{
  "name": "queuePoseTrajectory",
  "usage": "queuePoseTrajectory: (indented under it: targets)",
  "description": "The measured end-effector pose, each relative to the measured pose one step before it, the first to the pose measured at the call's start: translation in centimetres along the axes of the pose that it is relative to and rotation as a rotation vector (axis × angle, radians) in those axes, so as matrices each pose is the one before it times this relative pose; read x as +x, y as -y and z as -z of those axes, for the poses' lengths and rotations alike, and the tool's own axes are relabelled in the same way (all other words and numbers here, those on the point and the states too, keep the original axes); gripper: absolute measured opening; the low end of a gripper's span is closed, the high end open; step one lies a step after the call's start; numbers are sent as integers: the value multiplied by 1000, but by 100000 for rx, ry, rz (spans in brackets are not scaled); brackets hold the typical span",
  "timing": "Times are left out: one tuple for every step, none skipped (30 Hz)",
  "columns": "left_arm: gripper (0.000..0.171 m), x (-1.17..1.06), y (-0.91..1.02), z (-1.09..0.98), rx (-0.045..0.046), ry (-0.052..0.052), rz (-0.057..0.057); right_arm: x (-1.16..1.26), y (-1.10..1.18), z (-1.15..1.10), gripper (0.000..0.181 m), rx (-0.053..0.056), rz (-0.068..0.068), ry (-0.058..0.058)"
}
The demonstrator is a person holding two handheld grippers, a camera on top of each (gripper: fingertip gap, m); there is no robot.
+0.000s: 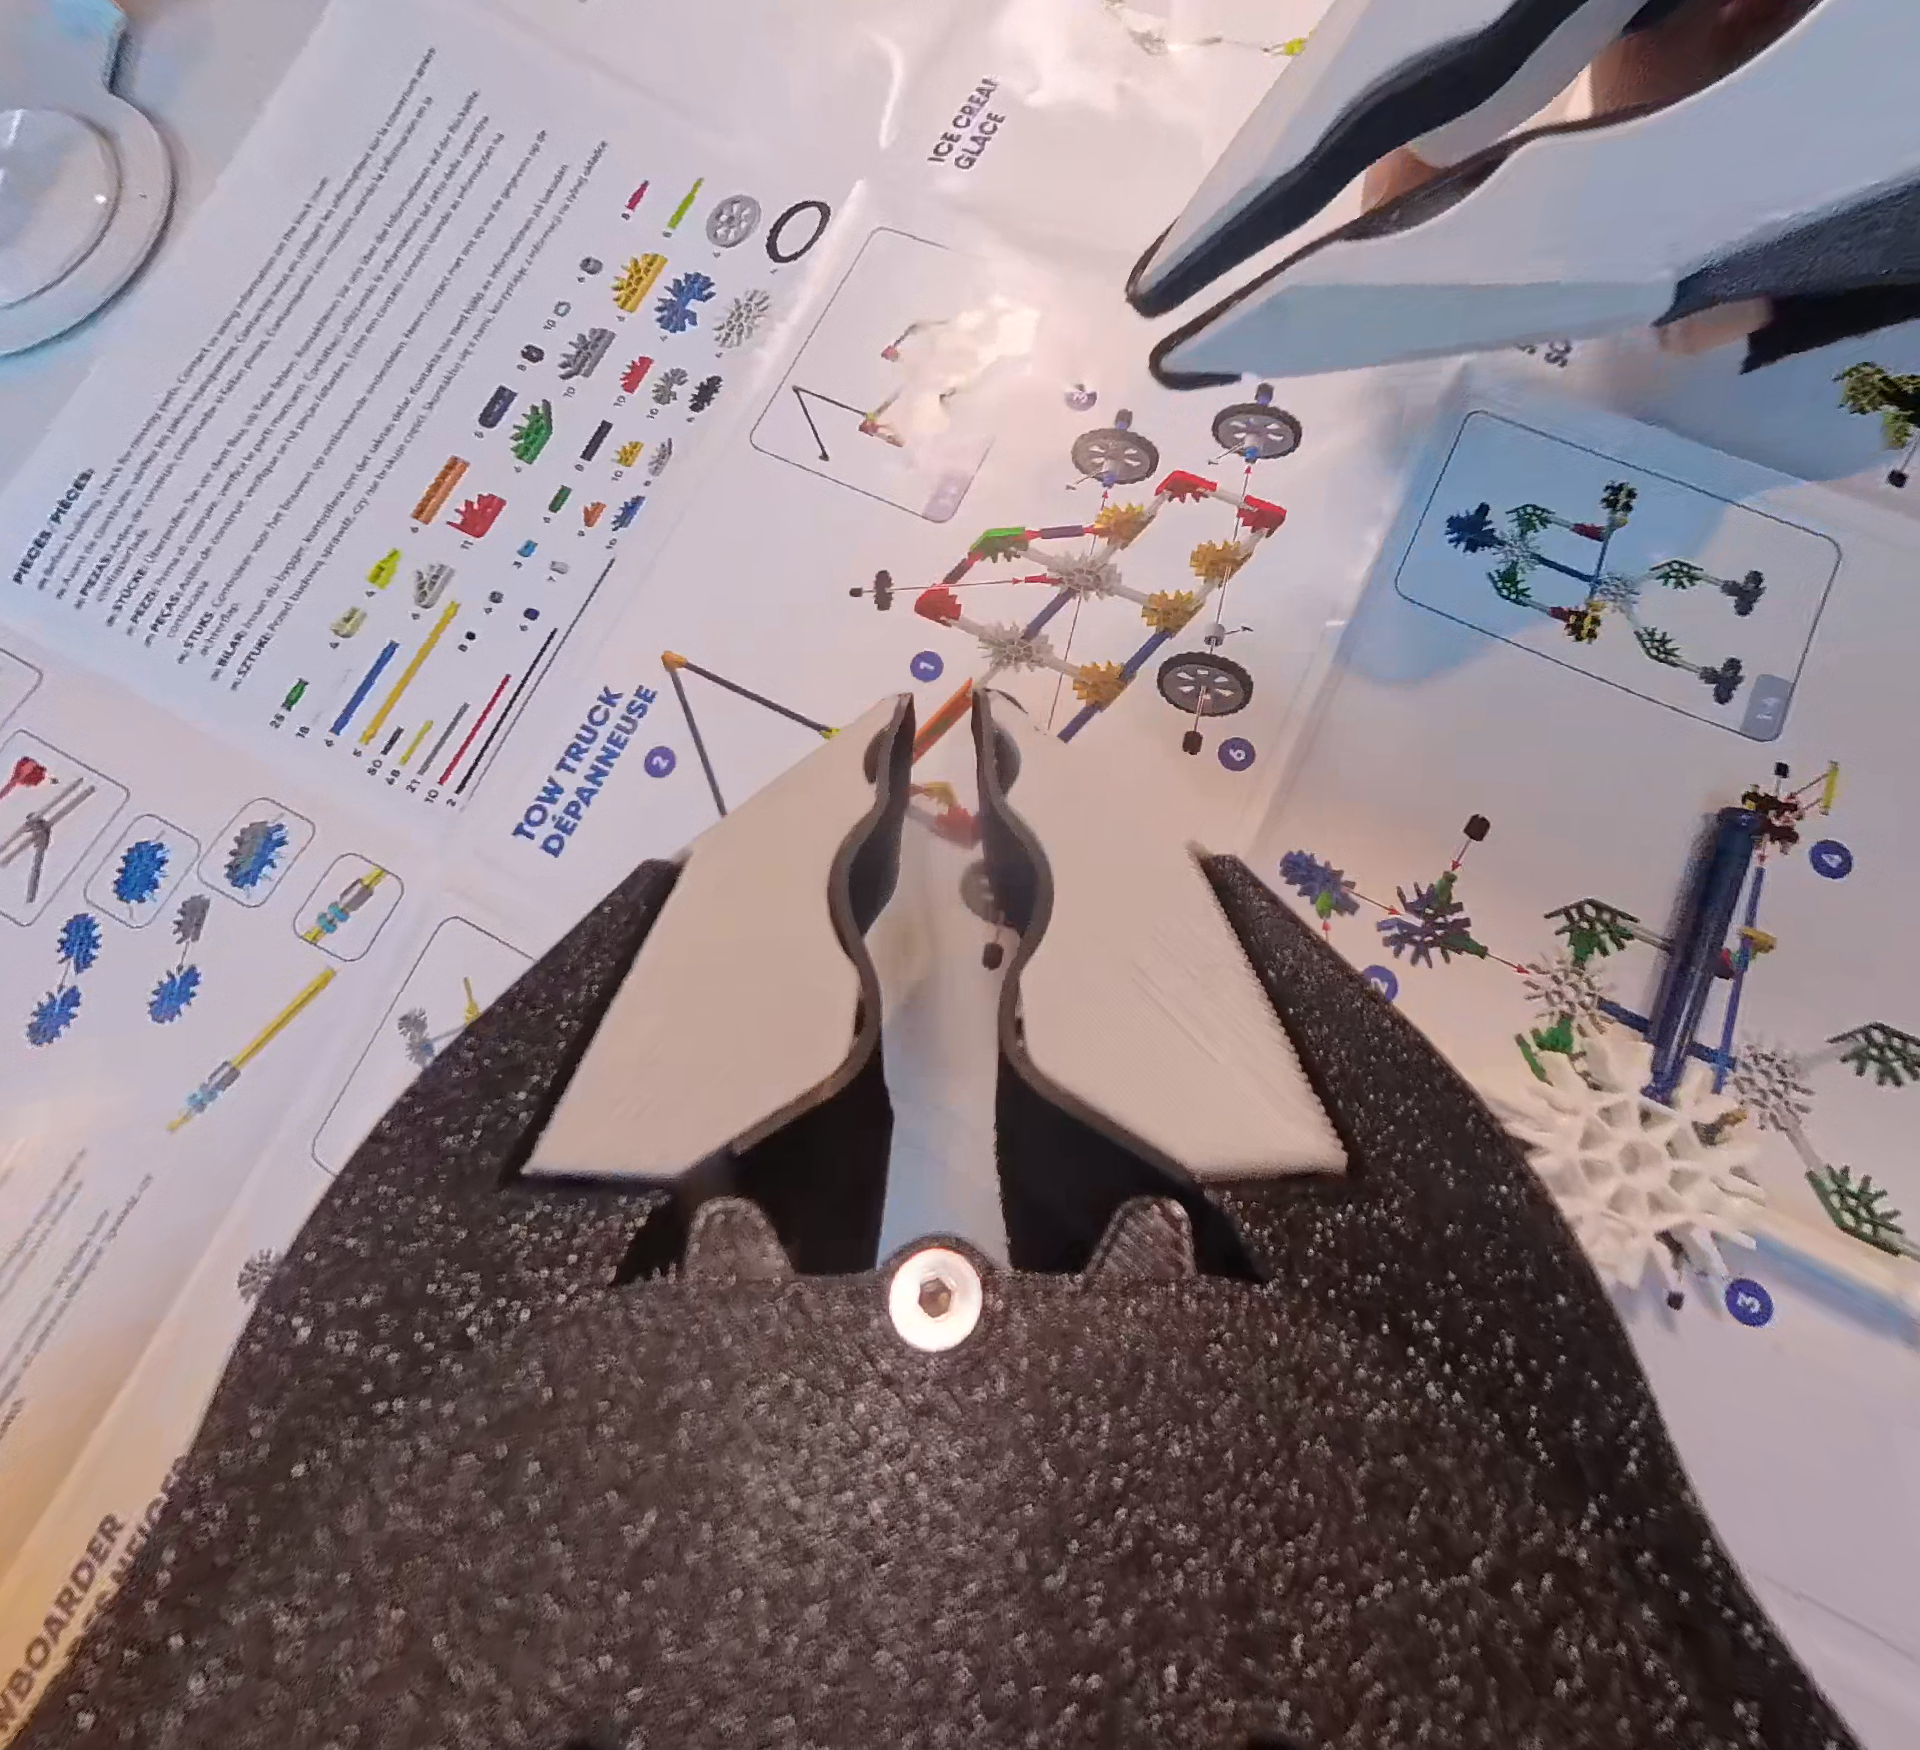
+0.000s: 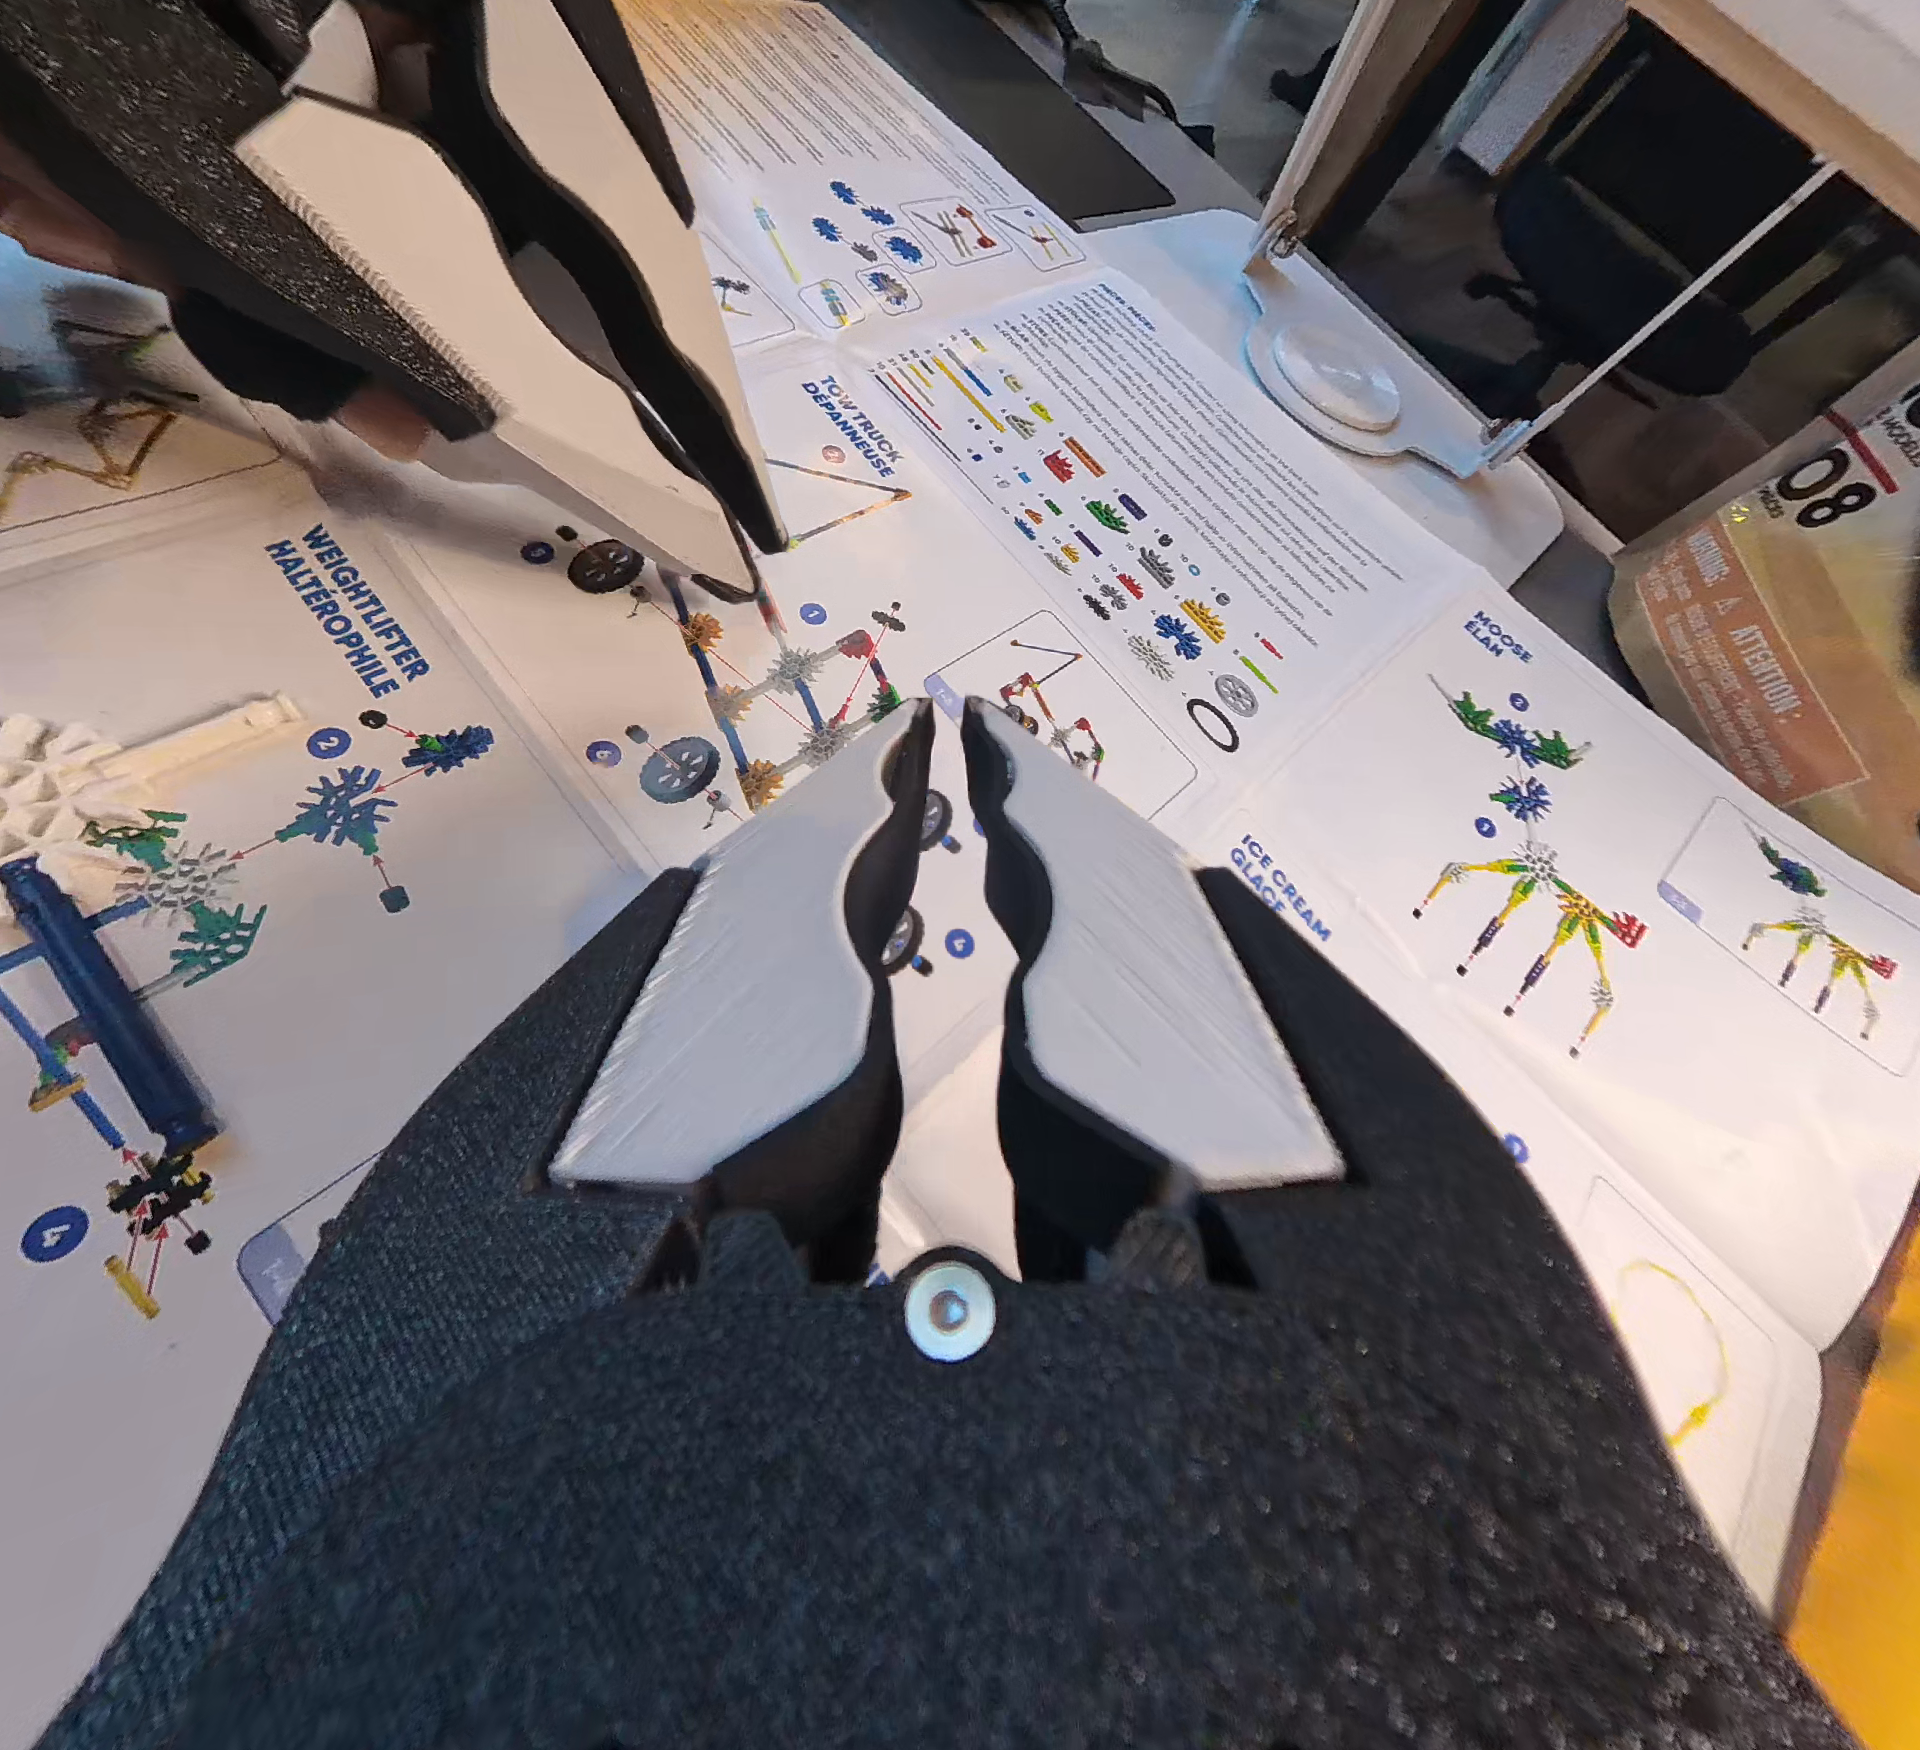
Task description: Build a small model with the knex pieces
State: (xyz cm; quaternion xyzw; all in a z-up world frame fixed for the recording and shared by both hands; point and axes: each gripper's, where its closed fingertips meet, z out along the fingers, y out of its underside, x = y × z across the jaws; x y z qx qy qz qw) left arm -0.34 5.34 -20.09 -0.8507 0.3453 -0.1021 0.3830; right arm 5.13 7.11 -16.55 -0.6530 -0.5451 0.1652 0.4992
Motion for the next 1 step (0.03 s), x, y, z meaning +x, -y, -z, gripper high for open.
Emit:
queuePoseTrajectory:
  targets:
    - [8, -161, -293, 46, -539, 366, 274, 62, 84, 46, 5, 282, 50, -132]
